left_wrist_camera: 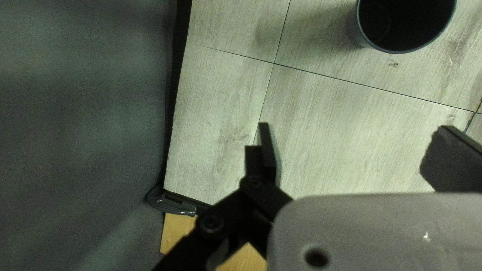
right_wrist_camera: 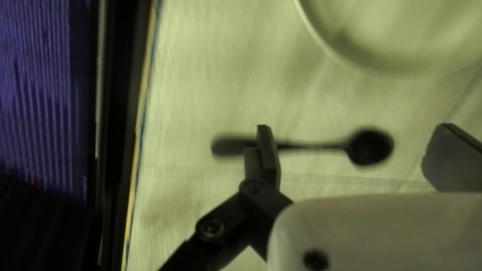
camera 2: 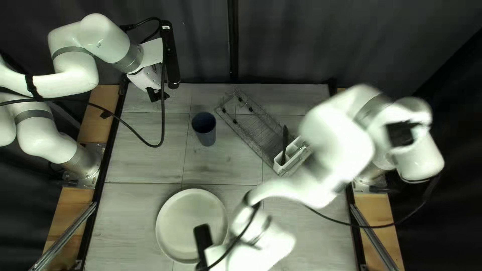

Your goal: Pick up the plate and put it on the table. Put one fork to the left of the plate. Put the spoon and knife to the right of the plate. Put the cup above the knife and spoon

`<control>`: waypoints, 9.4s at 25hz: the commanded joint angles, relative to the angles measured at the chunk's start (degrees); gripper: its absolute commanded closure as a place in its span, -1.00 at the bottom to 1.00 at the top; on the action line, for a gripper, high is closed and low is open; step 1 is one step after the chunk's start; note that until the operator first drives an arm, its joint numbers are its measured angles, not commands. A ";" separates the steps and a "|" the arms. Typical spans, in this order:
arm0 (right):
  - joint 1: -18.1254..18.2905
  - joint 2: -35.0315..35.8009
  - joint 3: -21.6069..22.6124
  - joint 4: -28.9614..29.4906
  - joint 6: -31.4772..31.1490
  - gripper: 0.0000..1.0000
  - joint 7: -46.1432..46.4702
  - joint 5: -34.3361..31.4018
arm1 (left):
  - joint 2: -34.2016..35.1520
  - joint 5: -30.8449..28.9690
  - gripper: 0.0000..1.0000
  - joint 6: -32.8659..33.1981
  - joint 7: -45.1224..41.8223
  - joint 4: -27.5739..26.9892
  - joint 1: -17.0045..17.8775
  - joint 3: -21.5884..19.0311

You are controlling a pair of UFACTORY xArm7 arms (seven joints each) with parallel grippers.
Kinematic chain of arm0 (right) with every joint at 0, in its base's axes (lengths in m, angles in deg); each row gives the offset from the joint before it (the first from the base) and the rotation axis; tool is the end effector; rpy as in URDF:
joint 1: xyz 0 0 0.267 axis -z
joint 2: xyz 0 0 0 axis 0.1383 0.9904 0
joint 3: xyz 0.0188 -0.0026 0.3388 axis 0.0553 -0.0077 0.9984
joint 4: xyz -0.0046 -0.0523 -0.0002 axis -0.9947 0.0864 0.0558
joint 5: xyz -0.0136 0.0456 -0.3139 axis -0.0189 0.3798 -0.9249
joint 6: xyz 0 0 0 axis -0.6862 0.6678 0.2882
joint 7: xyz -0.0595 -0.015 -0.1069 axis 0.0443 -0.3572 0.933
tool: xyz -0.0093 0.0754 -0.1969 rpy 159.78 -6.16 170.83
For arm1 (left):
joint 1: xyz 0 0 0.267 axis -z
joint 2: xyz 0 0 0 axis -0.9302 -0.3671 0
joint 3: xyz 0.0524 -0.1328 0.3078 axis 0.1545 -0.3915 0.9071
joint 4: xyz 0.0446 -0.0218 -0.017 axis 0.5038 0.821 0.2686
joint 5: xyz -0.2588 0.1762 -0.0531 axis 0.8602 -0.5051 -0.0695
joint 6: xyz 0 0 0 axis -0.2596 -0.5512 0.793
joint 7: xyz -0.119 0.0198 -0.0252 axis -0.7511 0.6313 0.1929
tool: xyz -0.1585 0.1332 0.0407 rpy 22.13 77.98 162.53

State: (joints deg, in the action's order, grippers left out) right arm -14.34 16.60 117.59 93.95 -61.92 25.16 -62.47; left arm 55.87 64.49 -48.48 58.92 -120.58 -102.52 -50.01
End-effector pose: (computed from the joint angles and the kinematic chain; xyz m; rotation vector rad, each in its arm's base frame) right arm 0.4481 0.2398 0.1477 2.9421 0.4803 0.0263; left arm 0.3119 0.1581 0.3176 -2.8728 -0.3374 -0.3268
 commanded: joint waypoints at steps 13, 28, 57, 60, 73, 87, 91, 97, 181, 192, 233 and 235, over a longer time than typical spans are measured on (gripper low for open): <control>6.70 6.87 5.88 5.97 -10.59 -1.00 38.27 7.49 | 0.00 0.00 -1.00 0.00 0.00 0.00 0.00 0.00; 7.73 3.64 6.51 -4.08 -0.97 -1.00 49.57 -2.51 | 0.00 0.00 -1.00 0.00 0.00 0.00 0.00 0.00; 17.32 4.24 3.72 -15.21 16.41 -1.00 66.51 -9.07 | 0.00 0.00 -1.00 0.00 0.00 0.00 0.00 0.00; 16.85 5.29 3.38 -14.56 16.59 -1.00 66.52 -9.93 | 0.00 0.00 -1.00 0.00 0.00 0.00 0.00 0.00; 16.17 1.85 2.25 -19.29 19.65 1.00 64.06 -14.55 | 0.00 0.00 -1.00 0.00 0.00 0.00 0.00 0.00; 15.43 -8.78 7.68 -13.98 1.30 1.00 67.15 -0.28 | 0.00 0.00 -1.00 0.00 0.00 0.00 0.00 0.00; 14.97 -6.28 7.23 -13.38 0.89 -1.00 64.47 0.28 | 0.00 0.00 -1.00 0.00 0.00 0.00 0.00 0.00; 13.26 -4.79 7.73 -13.61 0.50 -1.00 58.48 2.06 | 0.00 0.00 -1.00 0.00 0.00 0.00 0.00 0.00; 35.96 -58.03 -3.36 -42.88 4.94 -1.00 15.59 28.03 | 0.00 0.00 -1.00 0.00 0.00 0.00 0.00 0.00; 35.80 -56.35 -4.28 -43.86 7.81 1.00 17.20 28.85 | 0.00 0.00 -1.00 0.00 0.00 0.00 0.00 0.00; 34.45 -58.74 -2.11 -38.50 -4.77 0.85 16.79 26.43 | 0.00 0.00 -1.00 0.00 0.00 0.00 0.00 0.00; 34.27 -58.78 -2.24 -39.24 -4.20 0.85 16.97 26.73 | 0.00 0.00 -1.00 0.00 0.00 0.00 0.00 0.00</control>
State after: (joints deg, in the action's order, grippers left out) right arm 20.19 -41.98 115.50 55.65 -66.87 41.92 -36.10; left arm 55.87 64.49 -48.48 58.92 -120.58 -102.52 -50.01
